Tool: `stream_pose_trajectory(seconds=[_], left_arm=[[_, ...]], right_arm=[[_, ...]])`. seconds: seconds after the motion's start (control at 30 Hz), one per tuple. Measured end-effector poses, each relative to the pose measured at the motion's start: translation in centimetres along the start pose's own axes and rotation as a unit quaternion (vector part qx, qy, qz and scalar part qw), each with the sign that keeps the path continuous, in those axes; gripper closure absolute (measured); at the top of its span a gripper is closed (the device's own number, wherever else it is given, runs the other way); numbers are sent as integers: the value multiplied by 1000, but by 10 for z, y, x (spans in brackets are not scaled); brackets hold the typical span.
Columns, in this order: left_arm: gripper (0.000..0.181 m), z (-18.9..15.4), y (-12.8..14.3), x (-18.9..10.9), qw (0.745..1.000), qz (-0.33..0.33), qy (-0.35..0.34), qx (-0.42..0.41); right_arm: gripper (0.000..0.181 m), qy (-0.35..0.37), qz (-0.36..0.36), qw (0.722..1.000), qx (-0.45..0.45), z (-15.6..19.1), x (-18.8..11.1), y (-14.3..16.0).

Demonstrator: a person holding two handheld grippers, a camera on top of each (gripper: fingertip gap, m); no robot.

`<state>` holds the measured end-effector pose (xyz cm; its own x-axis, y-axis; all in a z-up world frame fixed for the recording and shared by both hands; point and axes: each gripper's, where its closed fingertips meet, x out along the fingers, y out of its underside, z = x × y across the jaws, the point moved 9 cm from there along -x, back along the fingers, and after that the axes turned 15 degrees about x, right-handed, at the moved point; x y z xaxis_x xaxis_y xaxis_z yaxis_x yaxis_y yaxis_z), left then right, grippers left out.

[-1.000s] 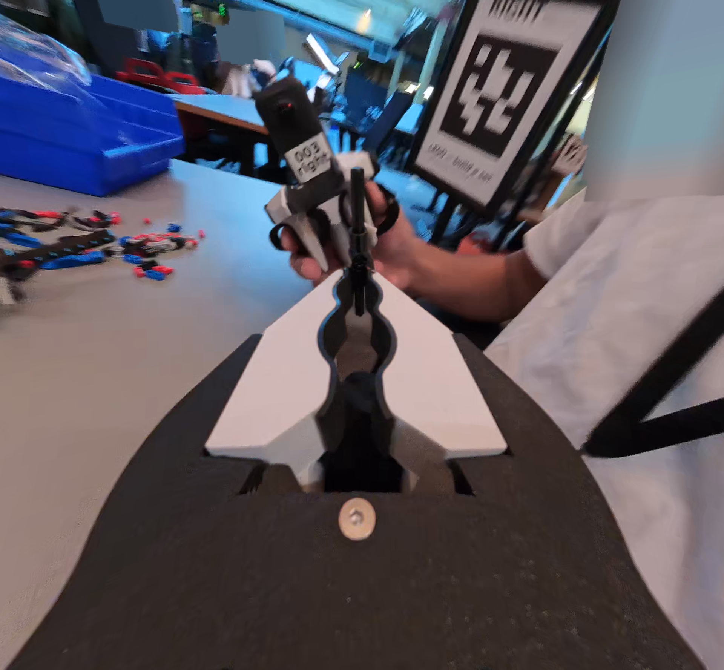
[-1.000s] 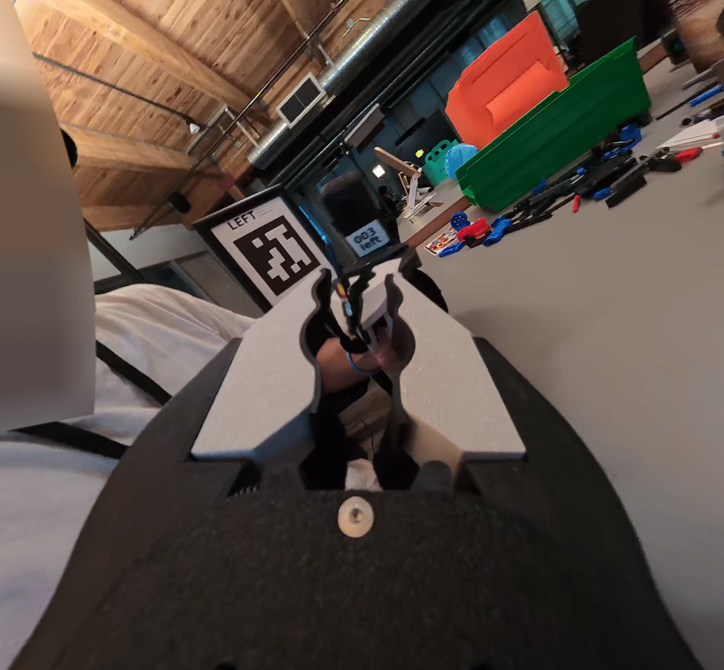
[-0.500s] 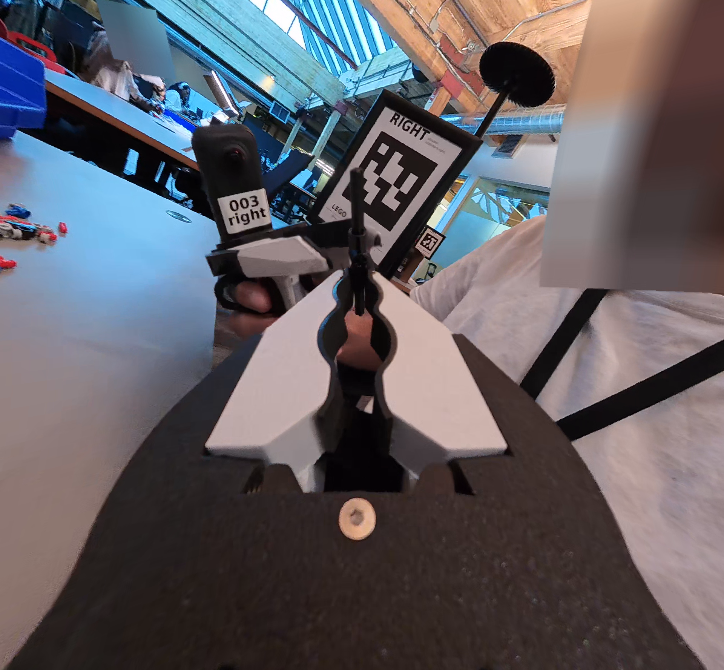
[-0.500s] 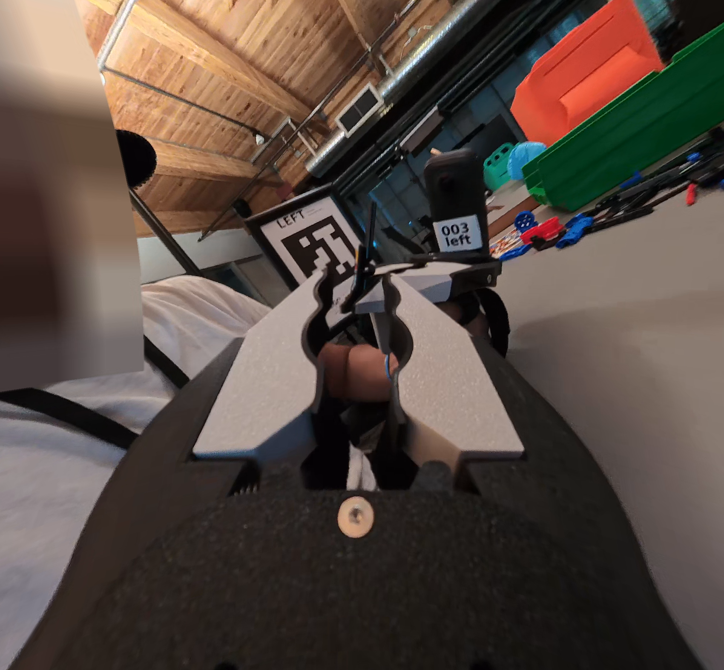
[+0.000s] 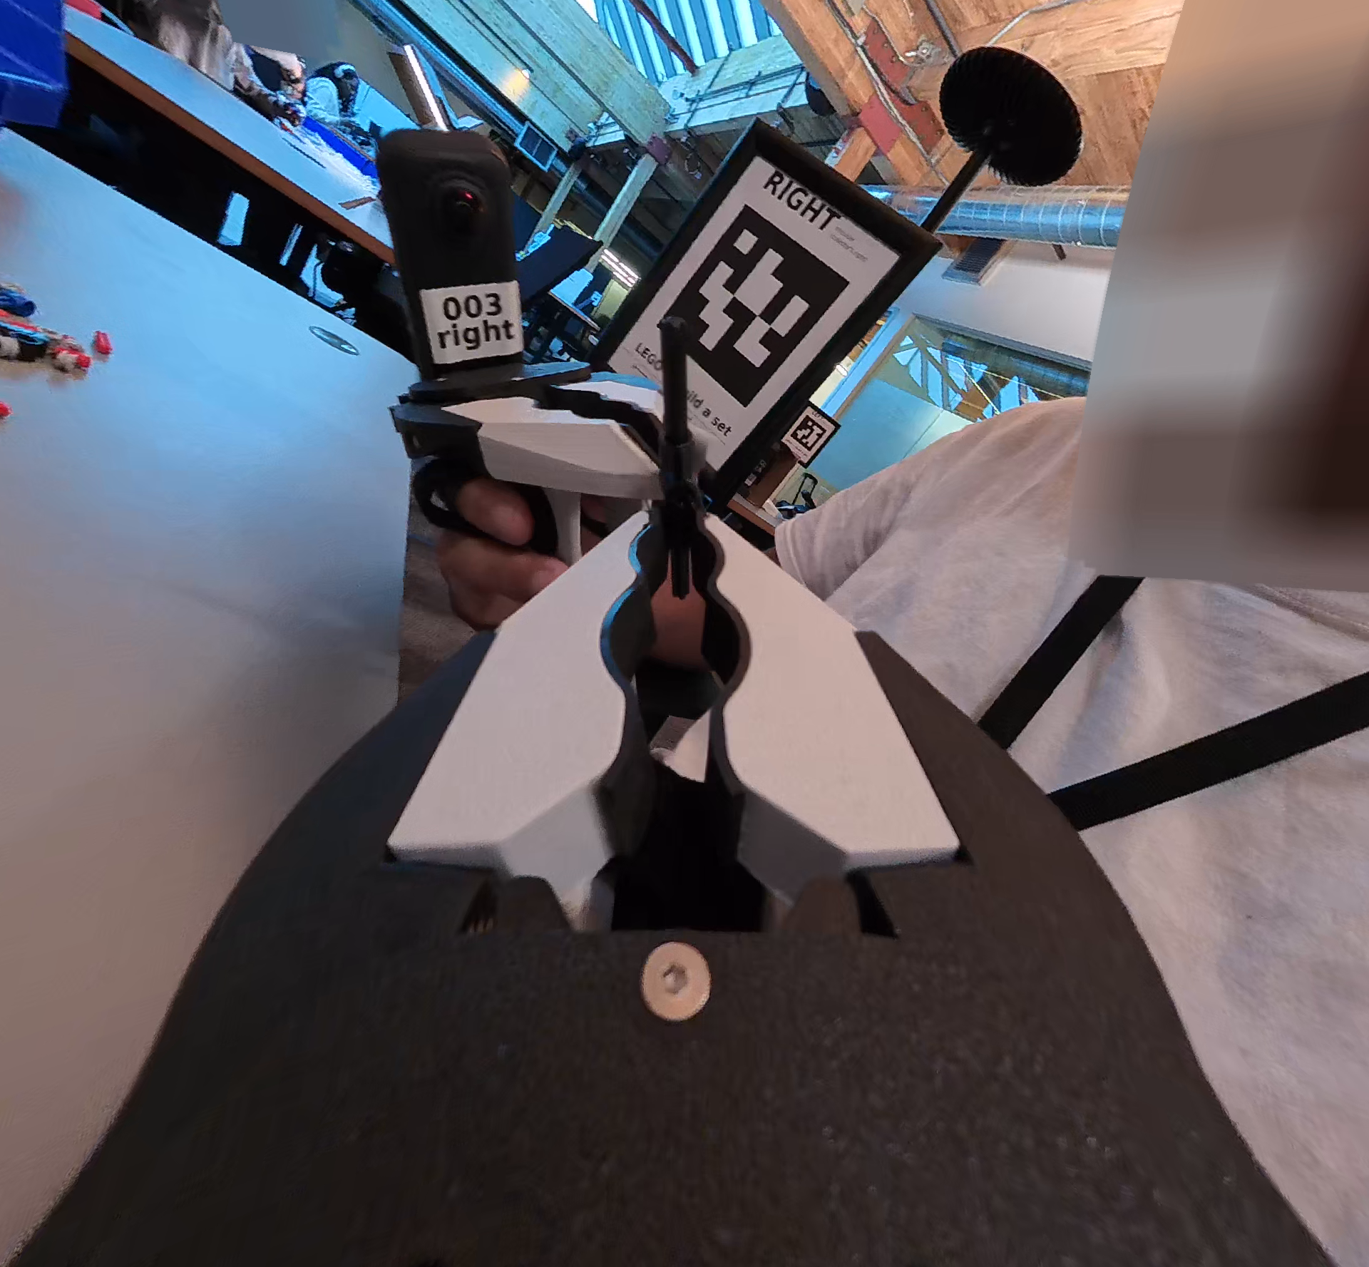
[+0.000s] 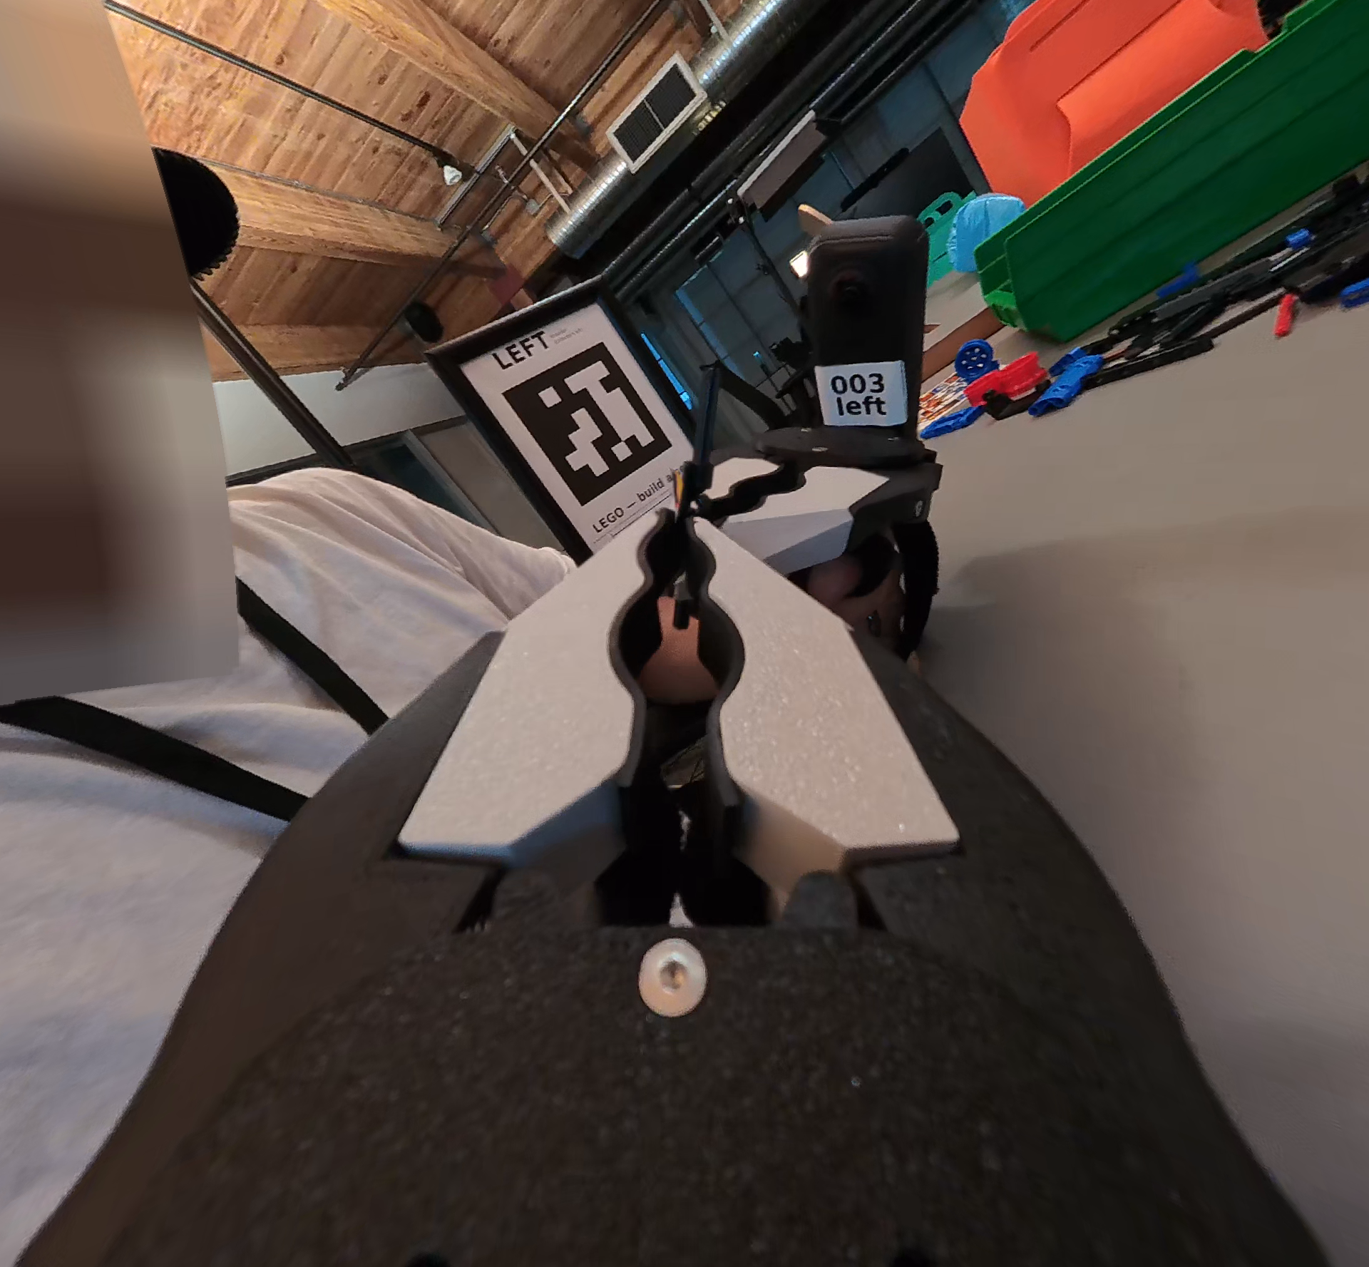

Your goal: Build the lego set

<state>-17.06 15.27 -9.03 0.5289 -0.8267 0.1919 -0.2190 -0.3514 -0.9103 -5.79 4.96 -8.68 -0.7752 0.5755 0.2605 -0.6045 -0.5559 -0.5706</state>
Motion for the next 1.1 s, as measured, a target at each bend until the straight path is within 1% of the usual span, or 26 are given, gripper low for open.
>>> stream_pose_trajectory(seconds=[0.1,0.2,0.27,0.33,0.5,0.63,0.73,0.8,0.93,1.1], left_arm=[[178,3,-1,-2,1000,0,-24,-2],[166,4,-1,-3,999,0,-35,-5],[168,5,-1,-3,999,4,-43,-3],[178,6,1,-3,998,11,-59,-3],[179,9,0,-6,997,5,-70,-27],[179,13,1,-10,995,-19,-69,-76],[179,14,2,-12,993,-29,-61,-95],[179,14,2,-12,992,-37,-47,-108],[179,15,5,-10,991,-34,-38,-124],[179,15,9,-6,990,-31,-33,-131]], right_arm=[[181,16,-16,1000,4,-3,-2,-2],[181,32,-44,999,5,-5,-5,-4],[181,30,-56,998,14,-6,-8,-6],[181,26,-61,998,21,-8,-9,-6],[180,32,-67,997,27,-9,-11,-7],[178,27,-78,996,45,-13,-15,-9],[166,21,-71,996,50,-14,-15,-9],[164,26,-63,997,48,-16,-14,-8],[164,34,-41,998,38,-15,-9,-6],[168,38,-37,998,38,-16,-7,-3]])
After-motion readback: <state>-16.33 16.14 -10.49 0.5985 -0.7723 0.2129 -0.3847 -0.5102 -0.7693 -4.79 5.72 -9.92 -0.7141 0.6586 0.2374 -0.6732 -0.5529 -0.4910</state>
